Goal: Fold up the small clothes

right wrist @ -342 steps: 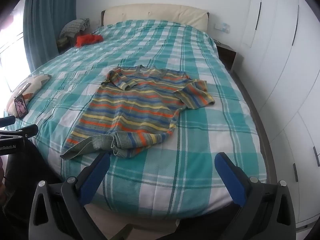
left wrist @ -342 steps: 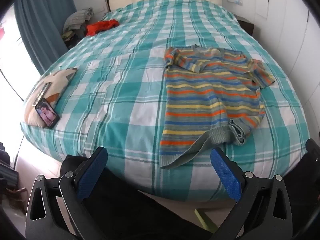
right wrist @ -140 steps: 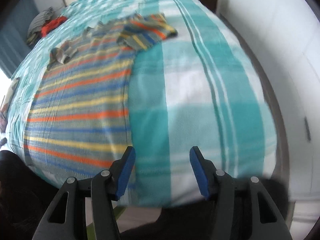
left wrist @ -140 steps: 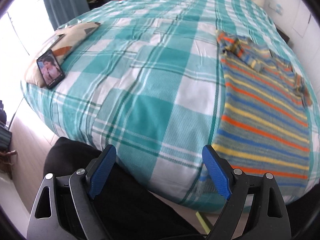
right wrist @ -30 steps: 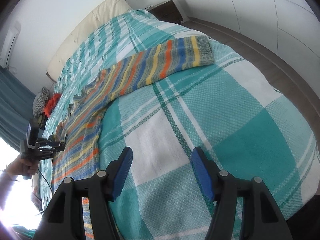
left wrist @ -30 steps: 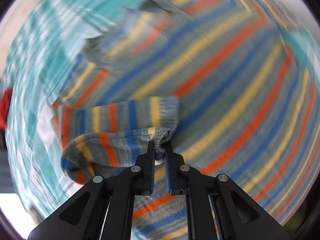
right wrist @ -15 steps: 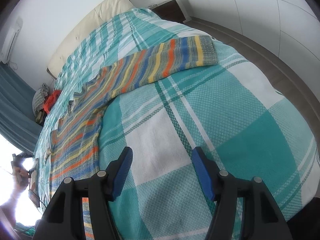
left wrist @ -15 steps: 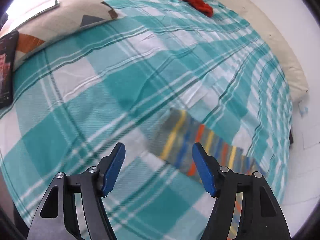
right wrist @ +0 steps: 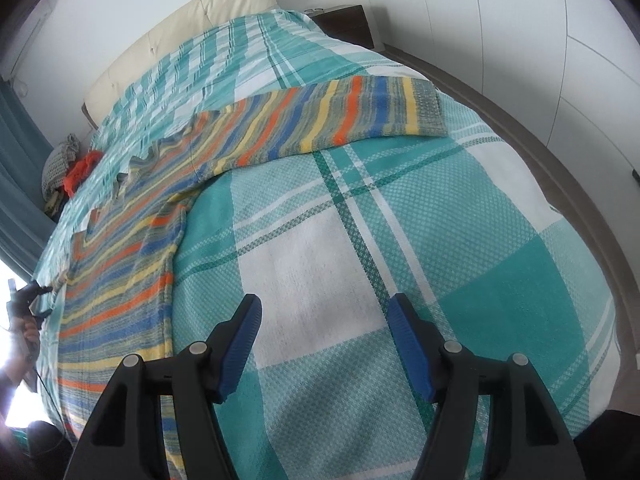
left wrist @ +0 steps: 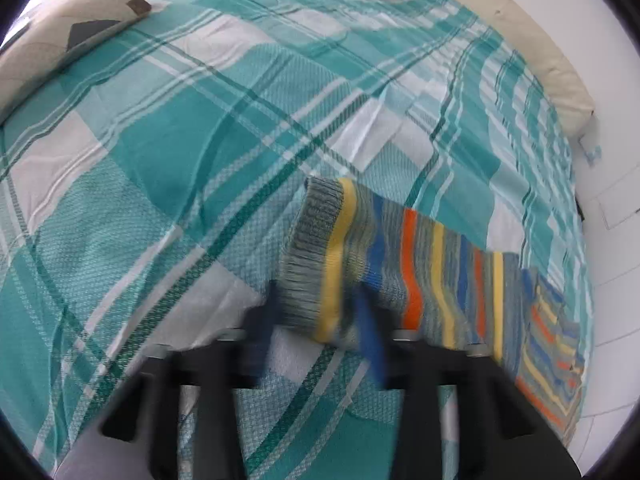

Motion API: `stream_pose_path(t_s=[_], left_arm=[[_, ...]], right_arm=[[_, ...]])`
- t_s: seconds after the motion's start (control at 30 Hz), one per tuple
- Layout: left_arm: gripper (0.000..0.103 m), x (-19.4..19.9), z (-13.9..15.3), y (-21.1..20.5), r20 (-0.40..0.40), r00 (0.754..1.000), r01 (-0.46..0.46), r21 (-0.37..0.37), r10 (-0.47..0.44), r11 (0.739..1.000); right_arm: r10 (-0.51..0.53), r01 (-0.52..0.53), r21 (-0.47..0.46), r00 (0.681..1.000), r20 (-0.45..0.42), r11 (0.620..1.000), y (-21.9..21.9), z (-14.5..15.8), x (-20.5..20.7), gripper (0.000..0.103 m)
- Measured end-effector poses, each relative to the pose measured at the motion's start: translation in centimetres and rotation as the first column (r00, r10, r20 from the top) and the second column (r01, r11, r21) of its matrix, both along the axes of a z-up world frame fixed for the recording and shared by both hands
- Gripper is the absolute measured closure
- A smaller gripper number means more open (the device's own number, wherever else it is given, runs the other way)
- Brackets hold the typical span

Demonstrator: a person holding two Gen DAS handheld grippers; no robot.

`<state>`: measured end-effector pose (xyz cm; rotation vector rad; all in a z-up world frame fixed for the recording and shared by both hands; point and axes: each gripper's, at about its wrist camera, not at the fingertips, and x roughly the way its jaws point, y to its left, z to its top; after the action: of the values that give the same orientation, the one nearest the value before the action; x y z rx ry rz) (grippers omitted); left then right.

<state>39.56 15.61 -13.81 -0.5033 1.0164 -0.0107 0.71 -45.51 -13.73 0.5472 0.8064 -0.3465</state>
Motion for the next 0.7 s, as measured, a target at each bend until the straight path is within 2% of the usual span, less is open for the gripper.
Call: stream_pose_path(t_s=[0.07, 0.13, 0.23, 0.3, 0.43, 0.53, 0.7], left_arm=[[0.098, -1.0, 1.2, -0.4, 0.015, 1.0, -0.015, 0.095, 0.014, 0.995], [0.098, -2.9, 2.2, 0.6, 0.045, 0.996, -0.086, 0.17, 0.079, 0.982], [0.098, -4.9, 1.1, 3.6, 0.019, 0.987, -0.162, 0.151, 0.161, 0.975], [0.098, -5.0, 0.1, 4.1, -0.006, 0.99, -0.141, 0.161, 0.143, 0.977], [0.099, -4.4, 0.0, 3.2, -0.008, 0.991, -0.125, 0.236, 0.131, 0.964], [0.099, -4.1, 0.0, 3.3, -0.022, 0.987, -0.147, 0.245, 0.157, 0.958], [0.099, -3.8, -0.2, 2.5, -0.027, 0.989, -0.131, 0.314, 0.147, 0.94]], right_arm=[[-0.001, 0.0, -0.021, 1.0, -0.014, 1.0, 0.3, -0.1, 0.3, 0.036], [0.002, -0.003, -0.041, 1.0, -0.024, 0.999, 0.5, -0.1, 0.5, 0.034], [0.011, -0.013, -0.062, 0.999, -0.034, 0.998, 0.8, -0.1, 0.6, 0.033], [0.017, -0.019, -0.066, 0.999, -0.035, 0.998, 0.8, -0.1, 0.7, 0.032], [0.031, -0.033, -0.07, 0.999, -0.037, 0.997, 0.8, -0.1, 0.6, 0.032], [0.027, -0.029, -0.052, 0.999, -0.028, 0.998, 0.6, -0.1, 0.4, 0.032], [0.021, -0.022, -0.035, 1.0, -0.023, 0.999, 0.5, -0.1, 0.4, 0.032]])
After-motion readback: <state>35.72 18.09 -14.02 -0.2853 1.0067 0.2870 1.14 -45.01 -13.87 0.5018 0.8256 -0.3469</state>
